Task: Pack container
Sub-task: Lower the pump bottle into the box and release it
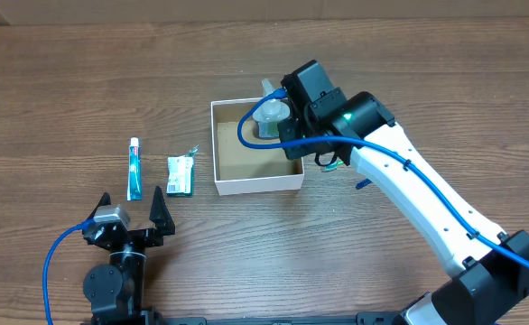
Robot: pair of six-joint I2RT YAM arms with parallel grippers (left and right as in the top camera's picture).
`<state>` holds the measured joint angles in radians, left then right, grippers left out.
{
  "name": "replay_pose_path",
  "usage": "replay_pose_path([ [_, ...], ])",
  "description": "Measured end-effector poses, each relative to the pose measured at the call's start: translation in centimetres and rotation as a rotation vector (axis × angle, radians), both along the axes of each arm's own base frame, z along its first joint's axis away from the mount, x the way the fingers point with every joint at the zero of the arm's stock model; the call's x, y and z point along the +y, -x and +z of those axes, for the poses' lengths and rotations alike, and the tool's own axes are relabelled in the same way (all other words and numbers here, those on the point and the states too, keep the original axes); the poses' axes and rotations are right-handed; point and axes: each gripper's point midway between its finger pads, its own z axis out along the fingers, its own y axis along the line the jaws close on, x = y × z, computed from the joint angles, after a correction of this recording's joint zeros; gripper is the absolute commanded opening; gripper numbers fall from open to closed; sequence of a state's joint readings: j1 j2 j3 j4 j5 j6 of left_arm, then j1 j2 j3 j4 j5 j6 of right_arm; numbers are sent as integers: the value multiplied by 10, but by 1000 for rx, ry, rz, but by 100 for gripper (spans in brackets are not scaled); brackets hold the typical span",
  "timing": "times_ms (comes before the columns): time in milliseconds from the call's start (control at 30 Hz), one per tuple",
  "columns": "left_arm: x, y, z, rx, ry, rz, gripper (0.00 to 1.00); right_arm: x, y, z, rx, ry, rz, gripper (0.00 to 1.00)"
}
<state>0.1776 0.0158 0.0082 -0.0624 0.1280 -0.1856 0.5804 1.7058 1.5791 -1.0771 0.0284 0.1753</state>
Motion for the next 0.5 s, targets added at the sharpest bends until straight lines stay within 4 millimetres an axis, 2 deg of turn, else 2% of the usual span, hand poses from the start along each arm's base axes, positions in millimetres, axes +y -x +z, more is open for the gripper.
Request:
replay_pose_path([
  [200, 0, 0, 0, 0, 0, 0, 100, 9, 4, -9, 35, -46, 5, 4],
  [300, 0, 0, 0, 0, 0, 0, 100, 10, 7, -25, 55, -55, -3, 4],
  [400, 0, 0, 0, 0, 0, 0, 100, 3, 18, -48, 106, -30, -10, 4],
  [500, 0, 0, 0, 0, 0, 0, 100, 1, 22, -58, 121, -21, -11, 4],
])
